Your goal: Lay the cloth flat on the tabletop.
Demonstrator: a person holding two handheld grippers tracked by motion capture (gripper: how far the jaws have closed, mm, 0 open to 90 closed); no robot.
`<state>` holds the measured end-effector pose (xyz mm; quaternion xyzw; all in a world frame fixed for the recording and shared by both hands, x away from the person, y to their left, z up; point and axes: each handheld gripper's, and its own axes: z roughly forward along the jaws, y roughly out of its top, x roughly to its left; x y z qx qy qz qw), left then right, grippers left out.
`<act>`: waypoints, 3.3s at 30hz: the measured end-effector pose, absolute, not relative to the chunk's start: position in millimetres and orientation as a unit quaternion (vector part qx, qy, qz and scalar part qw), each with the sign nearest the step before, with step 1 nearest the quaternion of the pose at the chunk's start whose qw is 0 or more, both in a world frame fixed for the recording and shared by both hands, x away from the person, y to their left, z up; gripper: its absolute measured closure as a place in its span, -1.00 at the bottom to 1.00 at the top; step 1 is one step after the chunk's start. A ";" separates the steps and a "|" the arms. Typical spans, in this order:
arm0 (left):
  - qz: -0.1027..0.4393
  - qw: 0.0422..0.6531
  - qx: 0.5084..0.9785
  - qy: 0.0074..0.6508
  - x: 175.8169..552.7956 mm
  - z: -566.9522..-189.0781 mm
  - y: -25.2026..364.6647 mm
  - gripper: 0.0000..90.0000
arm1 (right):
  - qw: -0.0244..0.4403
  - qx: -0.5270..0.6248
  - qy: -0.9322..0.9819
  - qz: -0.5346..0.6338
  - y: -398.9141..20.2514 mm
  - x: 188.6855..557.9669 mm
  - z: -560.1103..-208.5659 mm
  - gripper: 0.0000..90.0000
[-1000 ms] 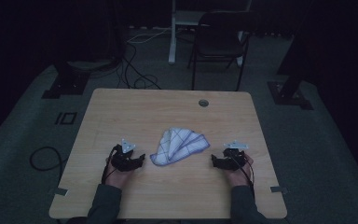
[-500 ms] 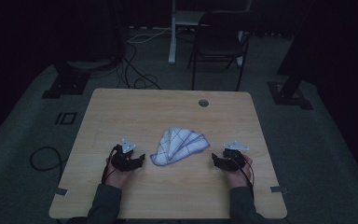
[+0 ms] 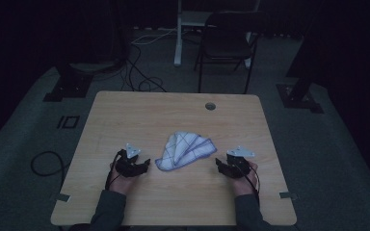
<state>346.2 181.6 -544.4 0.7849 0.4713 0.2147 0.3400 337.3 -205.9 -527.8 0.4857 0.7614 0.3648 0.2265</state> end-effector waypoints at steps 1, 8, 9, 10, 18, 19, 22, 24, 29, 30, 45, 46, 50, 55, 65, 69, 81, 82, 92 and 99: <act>0.214 0.342 0.785 0.469 345.6 -544.5 180.1 -0.09 | 0.226 0.483 0.762 0.366 -204.9 336.7 -527.1 0.02; 0.212 0.343 0.789 0.463 344.2 -544.5 176.9 -0.05 | 0.228 0.464 0.771 0.373 -191.3 332.2 -522.8 0.08; 0.212 0.343 0.789 0.463 344.2 -544.5 176.9 -0.05 | 0.228 0.462 0.772 0.373 -189.4 331.5 -522.4 0.09; 0.212 0.343 0.789 0.464 344.2 -544.5 176.8 -0.05 | 0.228 0.459 0.774 0.372 -186.7 330.6 -522.0 0.10; 0.212 0.343 0.789 0.463 344.2 -544.5 176.8 -0.05 | 0.223 0.438 0.788 0.371 -166.3 325.9 -523.5 0.12; 0.212 0.343 0.789 0.463 344.3 -544.5 176.8 -0.05 | 0.222 0.432 0.791 0.371 -161.4 324.8 -523.6 0.12; 0.212 0.344 0.789 0.463 344.3 -544.5 176.7 -0.06 | 0.213 0.425 0.795 0.377 -154.0 324.5 -522.9 0.15; 0.212 0.343 0.789 0.463 344.3 -544.5 176.7 -0.06 | 0.212 0.416 0.799 0.379 -148.6 323.6 -522.0 0.16; 0.212 0.344 0.789 0.463 344.3 -544.6 176.7 -0.06 | 0.207 0.404 0.805 0.382 -138.1 320.9 -522.0 0.19; 0.212 0.344 0.789 0.463 344.3 -544.6 176.7 -0.06 | 0.207 0.400 0.807 0.382 -135.9 320.4 -521.9 0.19; 0.212 0.343 0.789 0.463 344.3 -544.5 176.8 -0.06 | 0.192 0.359 0.826 0.390 -101.1 317.5 -518.4 0.36; 0.212 0.343 0.789 0.463 344.3 -544.5 176.8 -0.06 | 0.191 0.355 0.828 0.391 -98.8 317.2 -518.6 0.36; 0.212 0.343 0.789 0.463 344.3 -544.5 176.8 -0.06 | 0.188 0.346 0.832 0.391 -88.9 316.5 -520.0 0.35; 0.212 0.343 0.789 0.463 344.3 -544.5 176.8 -0.06 | 0.183 0.342 0.835 0.390 -77.5 317.7 -522.5 0.28; 0.212 0.343 0.789 0.463 344.3 -544.6 176.6 -0.06 | 0.184 0.352 0.835 0.380 -67.0 323.6 -528.0 0.27; 0.212 0.344 0.789 0.463 344.4 -544.6 176.5 -0.06 | 0.185 0.355 0.836 0.376 -61.7 329.9 -527.2 0.43; 0.213 0.344 0.789 0.463 343.9 -544.5 176.1 -0.04 | 0.185 0.353 0.838 0.372 -65.8 334.6 -522.7 0.99; 0.213 0.344 0.789 0.462 343.5 -544.3 175.6 -0.02 | 0.188 0.352 0.838 0.373 -67.1 334.7 -521.1 0.99; 0.221 0.336 0.797 0.452 337.5 -540.1 169.8 0.08 | 0.206 0.368 0.823 0.381 -86.5 344.0 -505.6 0.99; 0.226 0.355 0.800 0.427 329.6 -531.0 156.1 0.08 | 0.218 0.381 0.812 0.386 -96.8 352.2 -496.7 0.99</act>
